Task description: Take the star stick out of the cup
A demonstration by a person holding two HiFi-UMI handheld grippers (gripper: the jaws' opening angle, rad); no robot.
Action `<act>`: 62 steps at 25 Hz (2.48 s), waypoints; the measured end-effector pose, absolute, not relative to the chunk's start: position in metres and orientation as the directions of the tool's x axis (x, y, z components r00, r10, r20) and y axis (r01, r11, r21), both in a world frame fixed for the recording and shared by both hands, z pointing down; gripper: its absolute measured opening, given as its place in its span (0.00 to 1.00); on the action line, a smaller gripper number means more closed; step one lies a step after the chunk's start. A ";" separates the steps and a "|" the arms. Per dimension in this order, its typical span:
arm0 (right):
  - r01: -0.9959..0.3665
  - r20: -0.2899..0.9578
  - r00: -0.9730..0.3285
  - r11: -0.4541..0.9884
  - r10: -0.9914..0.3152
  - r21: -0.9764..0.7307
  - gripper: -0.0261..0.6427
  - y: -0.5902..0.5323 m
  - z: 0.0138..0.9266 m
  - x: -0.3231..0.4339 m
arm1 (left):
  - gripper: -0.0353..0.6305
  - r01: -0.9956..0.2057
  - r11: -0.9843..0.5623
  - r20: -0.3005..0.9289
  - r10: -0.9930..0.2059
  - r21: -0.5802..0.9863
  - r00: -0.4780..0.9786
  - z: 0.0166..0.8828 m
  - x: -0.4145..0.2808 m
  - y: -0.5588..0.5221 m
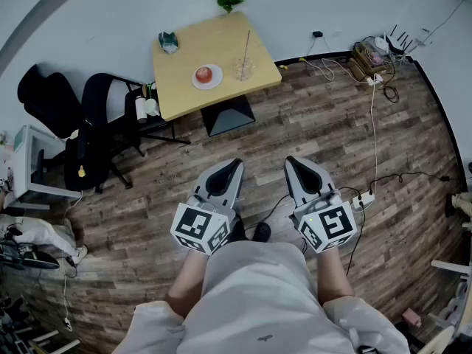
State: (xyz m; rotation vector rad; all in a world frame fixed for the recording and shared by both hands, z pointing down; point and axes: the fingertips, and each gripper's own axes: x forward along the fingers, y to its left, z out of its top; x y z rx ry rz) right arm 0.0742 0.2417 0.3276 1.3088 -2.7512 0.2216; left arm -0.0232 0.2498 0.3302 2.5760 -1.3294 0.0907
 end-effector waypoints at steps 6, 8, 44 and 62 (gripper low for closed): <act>-0.777 0.138 -0.629 0.624 -0.765 -0.086 0.04 0.248 0.326 0.084 | 0.07 -0.817 -0.550 0.169 -0.801 0.175 0.575 0.330 -0.018 0.255; -0.779 0.139 -0.627 0.621 -0.766 -0.087 0.04 0.251 0.325 0.090 | 0.07 -0.820 -0.546 0.173 -0.803 0.171 0.571 0.331 -0.015 0.259; -0.807 0.182 -0.590 0.584 -0.786 -0.093 0.17 0.146 0.327 0.101 | 0.19 -0.809 -0.571 0.186 -0.787 0.139 0.588 0.337 -0.022 0.145; -0.851 0.213 -0.524 0.518 -0.825 -0.085 0.17 0.032 0.327 0.033 | 0.19 -0.761 -0.626 0.215 -0.730 0.172 0.649 0.352 -0.086 0.024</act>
